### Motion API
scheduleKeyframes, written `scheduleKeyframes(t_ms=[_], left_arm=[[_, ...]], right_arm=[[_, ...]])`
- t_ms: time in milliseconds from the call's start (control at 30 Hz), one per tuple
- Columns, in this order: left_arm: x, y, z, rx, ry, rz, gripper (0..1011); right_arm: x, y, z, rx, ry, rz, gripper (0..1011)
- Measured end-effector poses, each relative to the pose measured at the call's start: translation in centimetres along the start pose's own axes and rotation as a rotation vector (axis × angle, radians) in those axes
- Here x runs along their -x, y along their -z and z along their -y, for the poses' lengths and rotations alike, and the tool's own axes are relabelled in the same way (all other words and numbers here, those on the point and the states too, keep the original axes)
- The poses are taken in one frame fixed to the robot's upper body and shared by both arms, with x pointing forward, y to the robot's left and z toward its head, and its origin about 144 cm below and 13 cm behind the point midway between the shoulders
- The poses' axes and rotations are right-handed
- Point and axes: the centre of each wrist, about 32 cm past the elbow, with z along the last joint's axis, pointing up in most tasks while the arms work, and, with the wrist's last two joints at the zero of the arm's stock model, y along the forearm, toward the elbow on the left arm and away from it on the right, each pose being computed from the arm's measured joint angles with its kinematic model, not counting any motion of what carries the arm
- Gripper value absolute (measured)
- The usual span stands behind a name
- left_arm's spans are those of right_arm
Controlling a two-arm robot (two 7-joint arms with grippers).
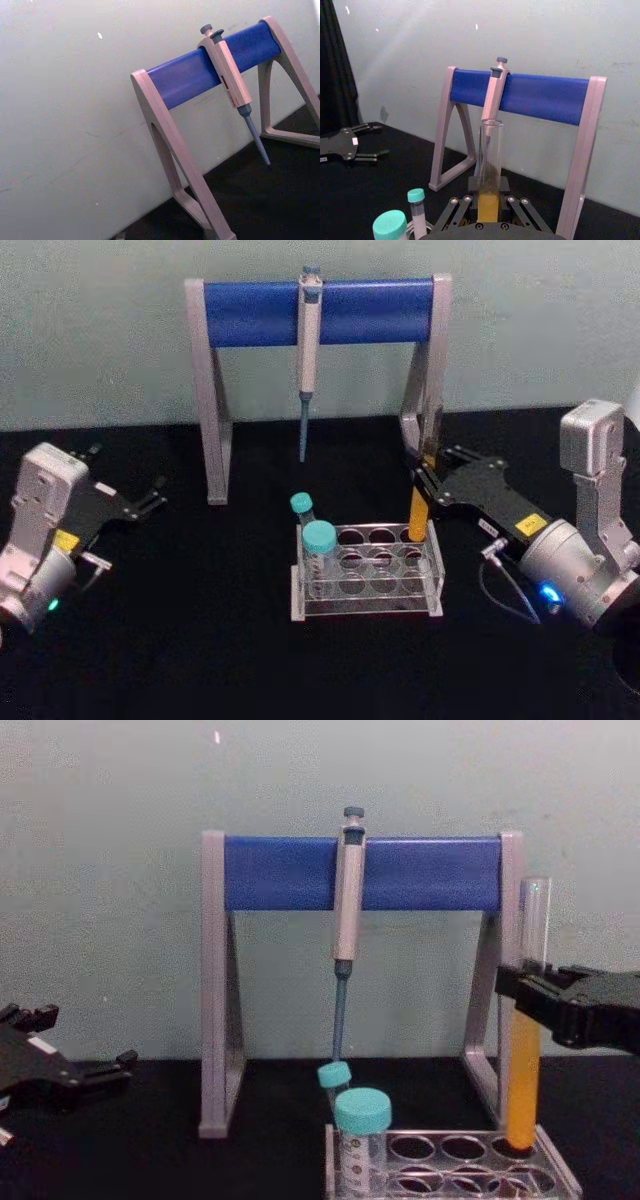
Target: Pick up the test tube from the test tube rack, shake it, then place it back into the test tube rack.
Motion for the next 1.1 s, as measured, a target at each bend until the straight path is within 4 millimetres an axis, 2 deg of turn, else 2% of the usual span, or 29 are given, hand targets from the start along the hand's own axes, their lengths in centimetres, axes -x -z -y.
scheduleKeyframes(t_ms=[1100], left_arm=[[0.0, 0.0, 0.0, 0.000, 0.000, 0.000, 1001]], right_arm=[[0.1, 2.3, 0.0, 0.078, 0.016, -0.044, 229]])
